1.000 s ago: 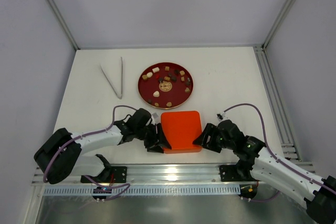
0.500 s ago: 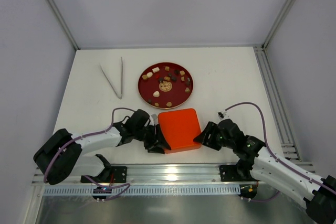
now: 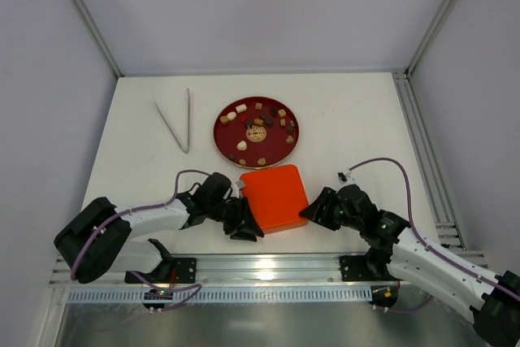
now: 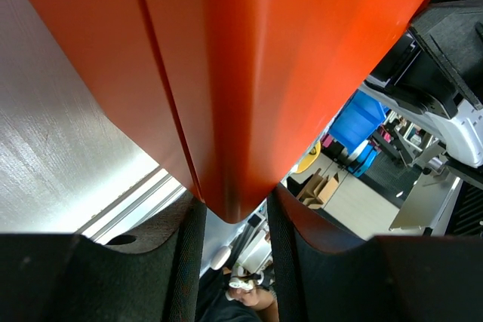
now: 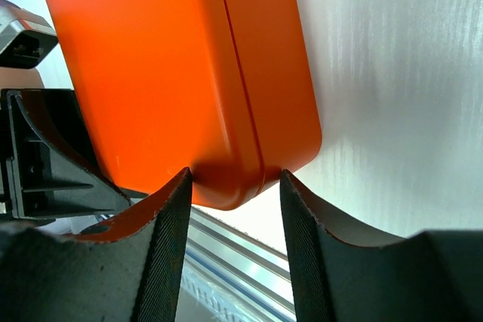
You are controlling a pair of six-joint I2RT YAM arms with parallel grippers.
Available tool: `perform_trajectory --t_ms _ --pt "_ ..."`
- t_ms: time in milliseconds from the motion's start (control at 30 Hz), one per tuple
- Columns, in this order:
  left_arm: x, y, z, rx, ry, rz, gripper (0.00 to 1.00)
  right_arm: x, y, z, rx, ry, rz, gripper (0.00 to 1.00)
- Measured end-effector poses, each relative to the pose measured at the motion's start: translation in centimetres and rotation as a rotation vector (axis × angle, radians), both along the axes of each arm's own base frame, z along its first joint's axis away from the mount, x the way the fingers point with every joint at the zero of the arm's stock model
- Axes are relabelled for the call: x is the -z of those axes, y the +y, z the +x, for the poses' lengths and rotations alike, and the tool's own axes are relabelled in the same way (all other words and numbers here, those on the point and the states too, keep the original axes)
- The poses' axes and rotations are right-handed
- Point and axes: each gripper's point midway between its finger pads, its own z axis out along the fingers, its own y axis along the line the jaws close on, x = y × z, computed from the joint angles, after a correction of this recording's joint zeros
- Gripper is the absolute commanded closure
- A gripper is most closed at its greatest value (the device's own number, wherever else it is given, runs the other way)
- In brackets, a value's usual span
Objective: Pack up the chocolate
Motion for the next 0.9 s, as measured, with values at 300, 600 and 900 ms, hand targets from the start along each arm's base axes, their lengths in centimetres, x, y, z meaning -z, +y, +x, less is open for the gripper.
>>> perform_trajectory --t_ms 300,600,900 --pt "0.5 0.2 0.0 -0.003 0.005 0.014 0.64 0.0 0.4 0.3 0.014 -0.007 0.031 0.67" --pt "0.9 1.3 0.6 -0.029 -0.021 0.101 0.51 -0.2 -0.6 -0.1 0.023 0.001 -0.012 0.43" --pt "-3.6 1.7 3.0 -0.025 -0.154 0.103 0.51 -0.5 -2.3 -0.3 0.025 0.007 -0.126 0.40"
